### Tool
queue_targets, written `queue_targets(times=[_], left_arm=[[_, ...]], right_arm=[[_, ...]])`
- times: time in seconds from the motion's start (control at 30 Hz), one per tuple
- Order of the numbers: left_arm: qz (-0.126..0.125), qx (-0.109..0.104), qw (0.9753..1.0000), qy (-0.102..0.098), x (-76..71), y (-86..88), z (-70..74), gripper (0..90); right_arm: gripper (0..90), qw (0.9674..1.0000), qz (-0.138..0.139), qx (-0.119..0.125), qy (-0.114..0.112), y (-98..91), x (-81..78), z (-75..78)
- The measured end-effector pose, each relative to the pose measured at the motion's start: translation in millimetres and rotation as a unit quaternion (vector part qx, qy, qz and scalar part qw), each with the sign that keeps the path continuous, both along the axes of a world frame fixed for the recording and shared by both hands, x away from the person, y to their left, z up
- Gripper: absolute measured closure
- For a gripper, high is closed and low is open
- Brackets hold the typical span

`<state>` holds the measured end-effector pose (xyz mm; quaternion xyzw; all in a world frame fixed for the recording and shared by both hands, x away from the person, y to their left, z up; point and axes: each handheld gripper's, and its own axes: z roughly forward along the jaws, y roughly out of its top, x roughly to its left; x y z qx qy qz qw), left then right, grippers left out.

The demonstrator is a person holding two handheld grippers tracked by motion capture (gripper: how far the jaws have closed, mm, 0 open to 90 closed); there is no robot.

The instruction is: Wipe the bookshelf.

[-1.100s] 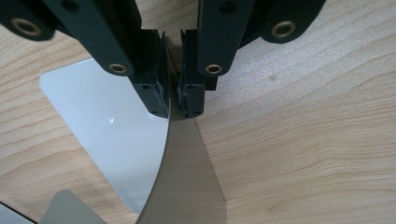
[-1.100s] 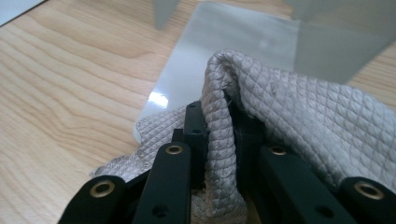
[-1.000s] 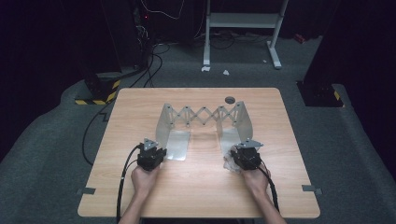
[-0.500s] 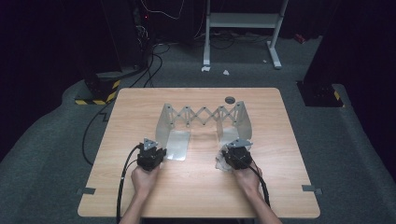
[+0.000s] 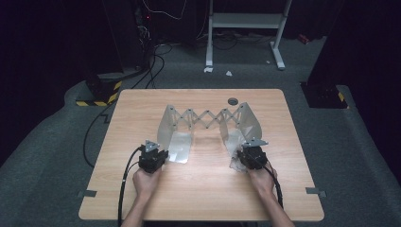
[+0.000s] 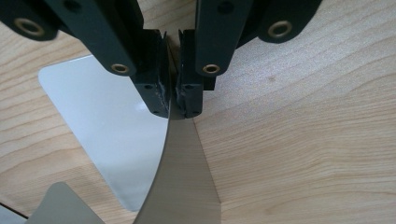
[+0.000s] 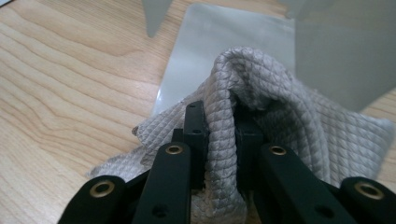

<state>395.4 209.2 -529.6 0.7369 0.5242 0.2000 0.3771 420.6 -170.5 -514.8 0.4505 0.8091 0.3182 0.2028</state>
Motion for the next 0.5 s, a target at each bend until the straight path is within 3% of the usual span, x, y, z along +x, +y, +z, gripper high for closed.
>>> queue_targets(times=[0.27, 0.5], left_arm=[[0.000, 0.000, 1.0000, 0.000, 0.1, 0.2, 0.0, 83.0], [-0.001, -0.004, 1.0000, 0.002, 0.4, 1.1, -0.1, 83.1]], right_arm=[[79.8, 0.9995, 0.031, 0.005, 0.002, 26.8, 4.3, -0.3], [79.0, 0.9997, 0.024, 0.001, 0.001, 11.9, 7.6, -0.1]])
